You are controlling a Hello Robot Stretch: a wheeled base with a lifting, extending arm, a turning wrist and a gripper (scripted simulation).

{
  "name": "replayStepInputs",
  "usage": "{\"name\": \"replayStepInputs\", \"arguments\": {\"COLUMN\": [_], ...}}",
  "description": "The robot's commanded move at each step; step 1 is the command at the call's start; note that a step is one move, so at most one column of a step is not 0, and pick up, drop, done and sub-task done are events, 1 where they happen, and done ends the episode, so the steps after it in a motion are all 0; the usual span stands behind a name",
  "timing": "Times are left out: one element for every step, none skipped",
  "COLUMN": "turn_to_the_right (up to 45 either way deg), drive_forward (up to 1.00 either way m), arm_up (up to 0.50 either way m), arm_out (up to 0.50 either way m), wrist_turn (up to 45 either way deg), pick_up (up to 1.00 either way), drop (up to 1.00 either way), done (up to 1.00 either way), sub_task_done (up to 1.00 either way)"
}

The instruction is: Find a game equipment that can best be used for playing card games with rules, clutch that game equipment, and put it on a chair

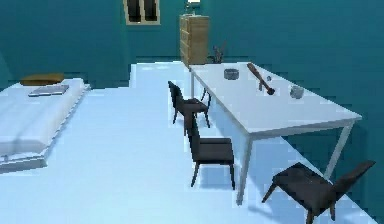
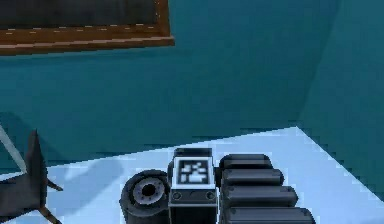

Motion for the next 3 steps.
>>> {"name": "replayStepInputs", "arguments": {"turn_to_the_right": [0.0, 9.0, -3.0], "drive_forward": [0.75, 0.00, 0.00], "arm_up": [0.00, 0.00, 0.00], "arm_out": [0.00, 0.00, 0.00], "wrist_turn": [0.0, 0.0, 0.0], "pick_up": [0.00, 0.00, 0.00], "drop": [0.00, 0.00, 0.00], "done": [0.00, 0.00, 0.00], "sub_task_done": [0.00, 0.00, 0.00]}}
